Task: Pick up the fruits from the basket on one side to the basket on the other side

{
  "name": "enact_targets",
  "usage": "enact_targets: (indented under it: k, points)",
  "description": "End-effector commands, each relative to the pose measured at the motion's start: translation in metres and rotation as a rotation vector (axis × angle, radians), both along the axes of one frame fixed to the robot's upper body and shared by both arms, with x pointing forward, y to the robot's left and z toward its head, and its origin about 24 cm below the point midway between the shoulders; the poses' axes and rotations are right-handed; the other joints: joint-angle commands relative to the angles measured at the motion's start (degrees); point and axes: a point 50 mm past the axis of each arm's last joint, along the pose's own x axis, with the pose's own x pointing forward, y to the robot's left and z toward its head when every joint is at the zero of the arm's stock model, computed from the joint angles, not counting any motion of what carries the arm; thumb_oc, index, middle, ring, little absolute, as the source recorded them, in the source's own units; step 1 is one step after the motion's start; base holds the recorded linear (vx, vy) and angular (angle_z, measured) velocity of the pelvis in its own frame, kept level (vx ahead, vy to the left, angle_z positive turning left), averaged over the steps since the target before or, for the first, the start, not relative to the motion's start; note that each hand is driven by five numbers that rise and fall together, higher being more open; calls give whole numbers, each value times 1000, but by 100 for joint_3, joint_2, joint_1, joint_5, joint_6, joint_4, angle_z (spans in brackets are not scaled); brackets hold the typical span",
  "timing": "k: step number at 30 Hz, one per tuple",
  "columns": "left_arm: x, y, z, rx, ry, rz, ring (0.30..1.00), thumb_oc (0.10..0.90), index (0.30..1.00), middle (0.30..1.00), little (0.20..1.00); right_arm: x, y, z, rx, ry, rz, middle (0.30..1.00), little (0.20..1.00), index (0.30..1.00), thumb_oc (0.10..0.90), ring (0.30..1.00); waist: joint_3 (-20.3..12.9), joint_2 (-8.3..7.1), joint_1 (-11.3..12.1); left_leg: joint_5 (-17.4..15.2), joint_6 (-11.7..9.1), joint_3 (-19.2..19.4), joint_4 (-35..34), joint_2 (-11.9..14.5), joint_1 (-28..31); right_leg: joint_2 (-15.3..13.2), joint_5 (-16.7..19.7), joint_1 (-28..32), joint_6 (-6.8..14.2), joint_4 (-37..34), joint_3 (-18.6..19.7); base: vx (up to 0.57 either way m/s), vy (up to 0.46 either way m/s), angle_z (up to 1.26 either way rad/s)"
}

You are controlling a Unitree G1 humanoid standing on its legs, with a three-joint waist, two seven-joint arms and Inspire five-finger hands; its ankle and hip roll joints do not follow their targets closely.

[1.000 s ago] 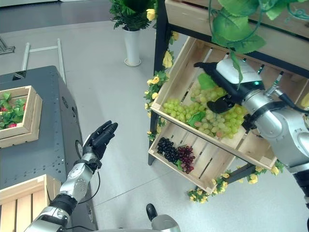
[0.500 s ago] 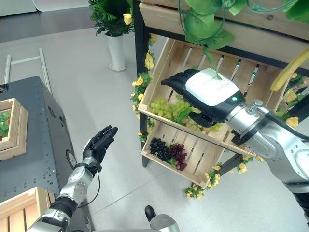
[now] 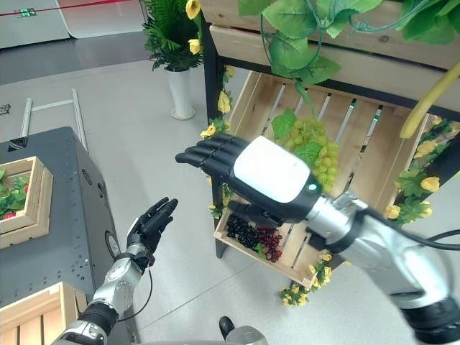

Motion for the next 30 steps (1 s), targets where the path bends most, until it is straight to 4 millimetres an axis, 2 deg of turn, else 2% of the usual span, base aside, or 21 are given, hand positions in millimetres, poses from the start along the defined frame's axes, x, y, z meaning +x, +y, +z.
enact_targets:
  k: [1, 3, 4, 5, 6, 7, 9, 11, 14, 15, 16, 17, 18, 20, 21, 22, 23, 25, 26, 27, 30]
  points:
    - [21, -2, 24, 67, -160, -9, 900, 800, 900, 900, 900, 15, -3, 14, 146, -57, -9, 900, 900, 900, 800, 900, -150, 155, 281, -654, 170, -330, 58, -118, 72, 271, -436, 354, 23, 23, -195, -8, -41, 2]
    - [16, -12, 17, 72, -128, -21, 900, 800, 900, 900, 900, 16, 8, -16, 201, -11, 20, 900, 900, 900, 800, 900, -110, 179, 349, -652, 186, -361, 58, -123, 65, 260, -431, 357, 12, 23, -246, -5, -32, 2]
    - [16, -12, 17, 73, -127, -20, 900, 800, 900, 900, 900, 16, 9, -17, 205, -9, 21, 900, 900, 900, 800, 900, -108, 180, 348, -652, 186, -364, 58, -123, 66, 259, -432, 358, 13, 23, -251, 0, 0, 0]
    - [14, -15, 13, 65, -111, -11, 900, 800, 900, 900, 900, 17, 12, -29, 223, 19, 20, 900, 900, 900, 800, 900, -88, 189, 368, -653, 190, -380, 58, -128, 74, 254, -435, 370, 15, 23, -270, 0, 0, 0]
    - [14, -14, 13, 65, -111, -11, 900, 800, 900, 900, 900, 17, 12, -29, 223, 19, 20, 900, 900, 900, 800, 900, -88, 188, 365, -653, 190, -381, 58, -129, 75, 254, -435, 371, 14, 23, -271, 0, -38, 3]
    - [12, -17, 10, 63, -101, 4, 900, 800, 900, 900, 900, 19, 18, -44, 227, 52, 30, 900, 900, 900, 800, 900, -64, 187, 399, -653, 194, -400, 58, -136, 79, 246, -439, 383, 18, 23, -302, 0, -36, 5]
    - [12, -18, 12, 89, -129, 25, 900, 800, 900, 900, 900, 21, 22, -56, 216, 86, 27, 900, 900, 900, 800, 900, -53, 180, 434, -652, 193, -423, 58, -138, 73, 235, -443, 386, 17, 23, -343, -2, -52, 8]
    - [12, -18, 16, 116, -167, 64, 900, 800, 900, 900, 900, 23, 25, -70, 227, 145, 11, 900, 900, 900, 800, 900, -36, 115, 503, -531, 171, -380, 58, -138, 10, 223, -345, 331, -17, 23, -375, -62, -109, 8]
    - [11, -19, 15, 159, -170, 108, 900, 800, 900, 900, 900, 24, 29, -92, 238, 256, -10, 900, 900, 900, 800, 900, -32, 75, 569, -522, 162, -433, 58, -144, -10, 207, -345, 334, -21, 23, -439, -20, -68, 4]
    - [9, -21, 11, 177, -148, 103, 900, 800, 900, 900, 900, 25, 32, -106, 226, 338, -39, 900, 900, 900, 800, 900, -26, 52, 609, -513, 158, -476, 58, -150, -19, 195, -344, 341, -18, 23, -489, -2, -58, 3]
    - [9, -21, 11, 179, -146, 101, 900, 800, 900, 900, 900, 25, 32, -108, 226, 349, -44, 900, 900, 900, 800, 900, -24, 48, 612, -512, 157, -481, 58, -150, -19, 193, -344, 343, -18, 23, -494, -6, -66, 12]
    - [5, -22, 5, 191, -112, 84, 900, 800, 900, 900, 900, 26, 31, -122, 240, 468, -76, 900, 900, 900, 800, 900, -14, 28, 647, -504, 153, -512, 58, -153, -27, 182, -341, 347, -19, 23, -530, -4, -32, 18]
    - [5, -22, 5, 191, -112, 84, 900, 800, 900, 900, 900, 26, 31, -122, 240, 469, -76, 900, 900, 900, 800, 900, -15, 27, 645, -503, 153, -512, 58, -153, -28, 182, -341, 347, -19, 23, -531, -14, -59, 21]
    - [-6, -21, -12, 201, -28, 68, 900, 800, 900, 900, 900, 22, 27, -162, 294, 704, -195, 900, 900, 900, 800, 900, -7, -10, 723, -487, 134, -575, 58, -159, -45, 154, -340, 354, -23, 23, -631, -15, -68, 14]
    - [-9, -20, -15, 205, -9, 66, 900, 800, 900, 900, 900, 21, 26, -169, 307, 749, -218, 900, 900, 900, 800, 900, -4, -13, 734, -487, 134, -588, 58, -158, -44, 148, -341, 359, -25, 23, -651, -1, -75, 12]
    - [-17, -17, -26, 219, 51, 63, 900, 800, 900, 900, 900, 16, 25, -190, 312, 849, -287, 900, 900, 900, 800, 900, -15, -17, 765, -480, 127, -616, 58, -161, -49, 132, -350, 368, -26, 23, -705, 4, -52, 13]
    - [-20, -16, -29, 223, 67, 61, 900, 800, 900, 900, 900, 14, 24, -196, 305, 866, -304, 900, 900, 900, 800, 900, -20, -18, 774, -477, 123, -625, 58, -161, -50, 127, -352, 371, -28, 23, -721, 10, -69, 17]
    - [-32, -10, -42, 240, 142, 58, 900, 800, 900, 900, 900, 7, 18, -220, 300, 988, -401, 900, 900, 900, 800, 900, -27, -18, 824, -467, 119, -668, 58, -160, -51, 106, -359, 391, -34, 23, -798, 11, -56, 12]
    - [-32, -10, -42, 240, 142, 58, 900, 800, 900, 900, 900, 8, 18, -220, 300, 988, -401, 900, 900, 900, 800, 900, -38, -22, 831, -459, 117, -659, 58, -161, -66, 106, -351, 374, -37, 23, -789, 12, -68, 2]
    - [-44, -6, -53, 251, 198, 32, 900, 800, 900, 900, 900, 1, 14, -239, 319, 1074, -481, 900, 900, 900, 800, 900, -45, -18, 881, -448, 117, -709, 58, -170, -73, 92, -362, 394, -44, 23, -857, 8, -58, 2]
    - [-60, -3, -64, 259, 255, 12, 900, 800, 900, 900, 900, -7, 9, -256, 318, 1137, -549, 900, 900, 900, 800, 900, -79, -8, 952, -435, 118, -755, 58, -177, -95, 77, -366, 394, -59, 23, -921, 17, -69, 7]
